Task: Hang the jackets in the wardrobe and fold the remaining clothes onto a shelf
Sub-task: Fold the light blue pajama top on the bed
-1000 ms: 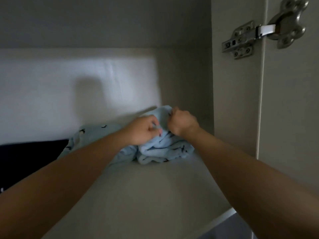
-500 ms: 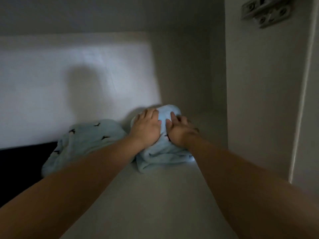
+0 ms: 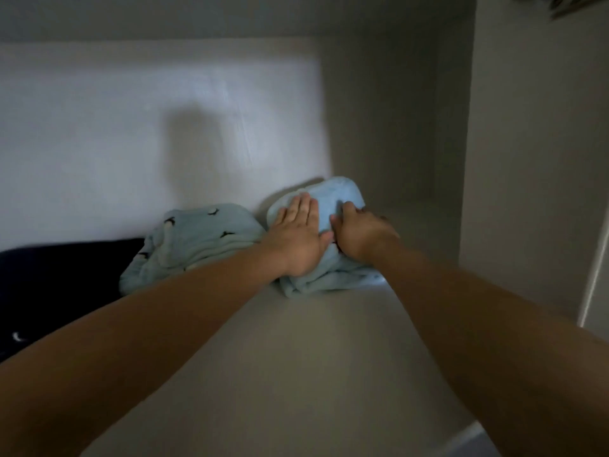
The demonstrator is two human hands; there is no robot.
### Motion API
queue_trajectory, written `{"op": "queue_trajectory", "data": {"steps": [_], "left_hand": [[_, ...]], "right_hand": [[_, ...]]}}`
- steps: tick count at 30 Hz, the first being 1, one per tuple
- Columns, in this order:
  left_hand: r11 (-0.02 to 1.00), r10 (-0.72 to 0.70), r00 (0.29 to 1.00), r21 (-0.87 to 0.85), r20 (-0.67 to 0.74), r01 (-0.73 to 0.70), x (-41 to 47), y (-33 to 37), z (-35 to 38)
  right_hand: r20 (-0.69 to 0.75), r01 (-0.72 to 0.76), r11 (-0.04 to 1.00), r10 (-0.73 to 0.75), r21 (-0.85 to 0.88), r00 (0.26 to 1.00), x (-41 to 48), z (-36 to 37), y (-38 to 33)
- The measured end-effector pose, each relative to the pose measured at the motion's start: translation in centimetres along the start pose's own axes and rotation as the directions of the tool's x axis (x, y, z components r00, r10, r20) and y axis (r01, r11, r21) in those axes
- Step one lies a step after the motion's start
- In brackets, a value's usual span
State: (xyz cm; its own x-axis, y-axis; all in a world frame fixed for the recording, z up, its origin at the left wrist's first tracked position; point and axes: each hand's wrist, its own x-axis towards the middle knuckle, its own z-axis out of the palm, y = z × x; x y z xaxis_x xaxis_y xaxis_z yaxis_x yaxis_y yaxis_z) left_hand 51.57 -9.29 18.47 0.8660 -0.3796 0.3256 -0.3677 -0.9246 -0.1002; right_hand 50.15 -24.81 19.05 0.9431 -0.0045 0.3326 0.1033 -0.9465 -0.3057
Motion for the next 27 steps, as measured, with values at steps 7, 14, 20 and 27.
{"op": "queue_trajectory", "data": {"steps": [7,14,20,27], "left_hand": [[0.989,0.097,0.995,0.107,0.023,-0.099,-4.6,0.7,-0.2],[0.955,-0.024,0.98,0.293,0.199,-0.036,-1.1,0.7,-0.8],[0.975,-0.011,0.964,0.218,0.266,-0.049,1.3,-2.3,-1.0],[0.981,-0.01,0.973,0.192,0.23,-0.035,1.2,-2.9,0.4]], "right_hand": [[0.261,0.021,0.934,0.079,-0.357,0.962,-0.7,-4.1,-4.3],[0.227,-0.008,0.98,0.054,-0.2,0.972,1.2,-2.4,-4.2],[0.315,0.082,0.948,0.02,-0.306,0.949,3.0,-0.5,-4.2],[0.214,0.108,0.947,-0.043,-0.303,0.976,3.6,2.3,-3.2]]}}
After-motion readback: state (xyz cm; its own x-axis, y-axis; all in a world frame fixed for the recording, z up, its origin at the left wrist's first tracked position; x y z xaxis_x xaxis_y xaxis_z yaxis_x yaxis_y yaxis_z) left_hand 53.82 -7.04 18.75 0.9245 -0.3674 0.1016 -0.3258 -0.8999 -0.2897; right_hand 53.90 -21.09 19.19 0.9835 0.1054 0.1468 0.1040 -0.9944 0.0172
